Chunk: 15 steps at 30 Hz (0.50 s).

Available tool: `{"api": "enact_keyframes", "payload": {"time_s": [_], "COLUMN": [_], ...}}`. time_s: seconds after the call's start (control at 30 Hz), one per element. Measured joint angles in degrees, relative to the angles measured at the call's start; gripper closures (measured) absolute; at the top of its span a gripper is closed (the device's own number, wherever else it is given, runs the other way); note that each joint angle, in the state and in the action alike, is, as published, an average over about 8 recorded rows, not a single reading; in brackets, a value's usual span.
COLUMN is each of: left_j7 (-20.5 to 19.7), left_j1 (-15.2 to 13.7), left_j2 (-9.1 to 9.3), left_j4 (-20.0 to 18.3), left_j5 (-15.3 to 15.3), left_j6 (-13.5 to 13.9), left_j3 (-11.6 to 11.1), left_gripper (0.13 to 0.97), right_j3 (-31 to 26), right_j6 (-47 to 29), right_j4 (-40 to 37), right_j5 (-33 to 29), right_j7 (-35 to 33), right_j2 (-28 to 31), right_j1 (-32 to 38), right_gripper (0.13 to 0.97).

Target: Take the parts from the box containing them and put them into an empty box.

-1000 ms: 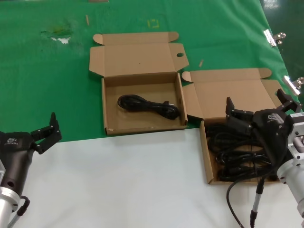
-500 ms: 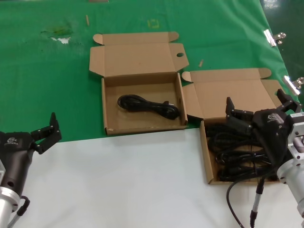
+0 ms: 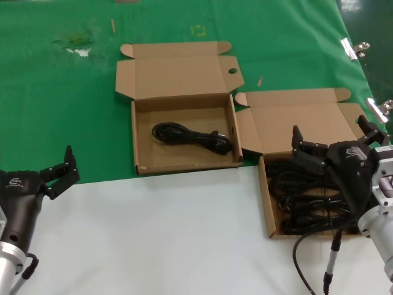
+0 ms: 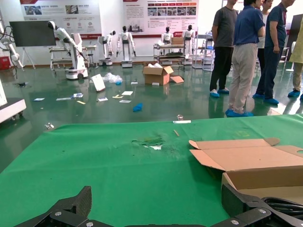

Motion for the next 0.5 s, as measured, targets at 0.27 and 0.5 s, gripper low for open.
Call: {"api": "enact_keyframes", "payload": {"time_s": [0.27,0.5], "left_j7": [0.00,0.00], "left_j1": [0.00,0.00], "left_j2": [0.00,0.00], "left_j4": [0.00,0.00], "left_j5": [0.00,0.00], "left_j6": [0.00,0.00], "left_j3": [0.00,0.00], "left_gripper": [0.132,0.132], "right_j3": [0.00,0.00], "right_j6": [0.00,0.00], "right_j4": [0.00,0.00], "right_j5": [0.00,0.00], "right_j7": [0.00,0.00], "right_j2": [0.00,0.00], "right_j1": [0.00,0.00], "right_gripper": [0.129,0.129]}}
